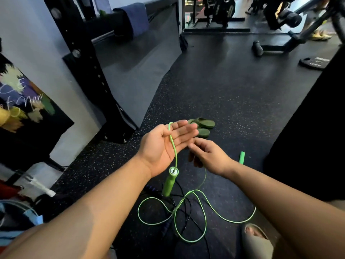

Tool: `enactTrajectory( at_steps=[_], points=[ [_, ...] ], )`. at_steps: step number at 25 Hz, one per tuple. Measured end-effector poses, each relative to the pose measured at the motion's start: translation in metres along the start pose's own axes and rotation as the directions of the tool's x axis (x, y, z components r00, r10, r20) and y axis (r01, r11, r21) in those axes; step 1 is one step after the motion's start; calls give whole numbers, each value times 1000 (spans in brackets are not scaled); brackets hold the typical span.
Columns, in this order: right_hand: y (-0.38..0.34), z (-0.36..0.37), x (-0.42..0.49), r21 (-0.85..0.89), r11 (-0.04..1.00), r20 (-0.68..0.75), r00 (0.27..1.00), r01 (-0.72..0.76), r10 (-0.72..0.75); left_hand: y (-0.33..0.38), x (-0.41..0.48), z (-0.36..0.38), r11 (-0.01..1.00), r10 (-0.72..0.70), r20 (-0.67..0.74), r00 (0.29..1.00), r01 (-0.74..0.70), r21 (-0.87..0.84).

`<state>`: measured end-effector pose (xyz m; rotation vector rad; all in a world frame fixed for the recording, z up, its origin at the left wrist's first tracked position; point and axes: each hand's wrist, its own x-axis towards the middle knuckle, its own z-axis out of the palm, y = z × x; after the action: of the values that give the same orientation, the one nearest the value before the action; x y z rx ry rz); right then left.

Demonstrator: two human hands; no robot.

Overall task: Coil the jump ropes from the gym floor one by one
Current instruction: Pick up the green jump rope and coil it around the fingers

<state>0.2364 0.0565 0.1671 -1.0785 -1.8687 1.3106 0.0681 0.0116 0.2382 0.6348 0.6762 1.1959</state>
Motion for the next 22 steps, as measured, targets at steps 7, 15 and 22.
enactTrajectory(
  at_steps=[7, 15, 22],
  points=[
    [-9, 11, -13, -509, 858, 121, 993, 72, -12, -9, 18, -15, 977, 116, -174, 978, -80, 199],
    [-24, 4, -25, -639, 725, 178, 966, 257, -186, -26, 20, -26, 802, 84, -166, 983, 32, 596],
    [-37, -28, -19, -449, 830, 142, 943, 332, -300, -32, 9, -28, 686, -316, -48, 948, 263, 678]
  ],
)
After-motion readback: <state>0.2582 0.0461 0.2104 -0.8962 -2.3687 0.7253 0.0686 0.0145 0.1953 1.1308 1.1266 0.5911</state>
